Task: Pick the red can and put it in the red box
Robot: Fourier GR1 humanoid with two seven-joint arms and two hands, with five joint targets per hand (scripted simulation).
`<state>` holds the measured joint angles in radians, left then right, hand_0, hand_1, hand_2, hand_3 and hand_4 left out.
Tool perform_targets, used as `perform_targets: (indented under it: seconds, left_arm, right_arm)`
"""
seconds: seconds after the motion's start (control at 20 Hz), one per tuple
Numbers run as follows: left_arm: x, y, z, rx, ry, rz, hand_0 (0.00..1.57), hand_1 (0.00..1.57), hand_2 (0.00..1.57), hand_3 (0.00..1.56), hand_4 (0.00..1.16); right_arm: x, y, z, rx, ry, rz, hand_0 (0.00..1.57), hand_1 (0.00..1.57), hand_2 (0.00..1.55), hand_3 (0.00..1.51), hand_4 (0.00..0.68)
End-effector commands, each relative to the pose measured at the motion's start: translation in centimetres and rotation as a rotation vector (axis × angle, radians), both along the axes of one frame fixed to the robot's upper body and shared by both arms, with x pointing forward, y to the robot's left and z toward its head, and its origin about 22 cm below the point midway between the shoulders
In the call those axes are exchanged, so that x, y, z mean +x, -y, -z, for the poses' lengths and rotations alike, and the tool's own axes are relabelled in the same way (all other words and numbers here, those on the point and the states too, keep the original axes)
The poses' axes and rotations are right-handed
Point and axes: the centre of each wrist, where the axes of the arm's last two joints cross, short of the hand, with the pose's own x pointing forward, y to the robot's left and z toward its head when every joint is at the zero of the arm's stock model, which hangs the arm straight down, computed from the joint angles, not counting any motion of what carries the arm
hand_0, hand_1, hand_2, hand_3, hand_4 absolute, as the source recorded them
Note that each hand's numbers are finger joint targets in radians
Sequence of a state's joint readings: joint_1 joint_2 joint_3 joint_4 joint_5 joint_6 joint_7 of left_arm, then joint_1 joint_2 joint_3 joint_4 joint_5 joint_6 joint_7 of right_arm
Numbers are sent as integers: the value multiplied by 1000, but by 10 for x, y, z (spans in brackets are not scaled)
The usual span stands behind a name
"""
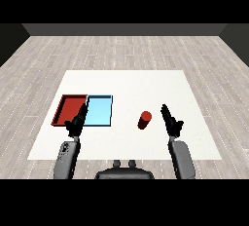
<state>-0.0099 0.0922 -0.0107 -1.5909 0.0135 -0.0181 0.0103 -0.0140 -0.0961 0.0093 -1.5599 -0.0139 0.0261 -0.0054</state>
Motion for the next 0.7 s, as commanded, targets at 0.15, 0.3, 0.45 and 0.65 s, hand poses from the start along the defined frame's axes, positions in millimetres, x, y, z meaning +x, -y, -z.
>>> perform_targets:
  seconds: [0.15,0.3,0.45,0.65]
  left_arm:
    - [-3,-7,6,24,-9,-52,0,0,0,0,0]
    - [8,-8,-23,-49,321,-64,0,0,0,0,0]
    - [-9,-2,-18,-67,362,-56,0,0,0,0,0]
    - [11,-28,1,-61,375,-67,0,0,0,0,0]
  right_arm:
    - [-22,23,3,-26,-12,39,0,0,0,0,0]
    - [-24,13,-9,131,211,-17,0,0,0,0,0]
    - [-34,27,-3,144,244,-40,0,0,0,0,0]
    - [-29,24,0,149,257,-51,0,0,0,0,0]
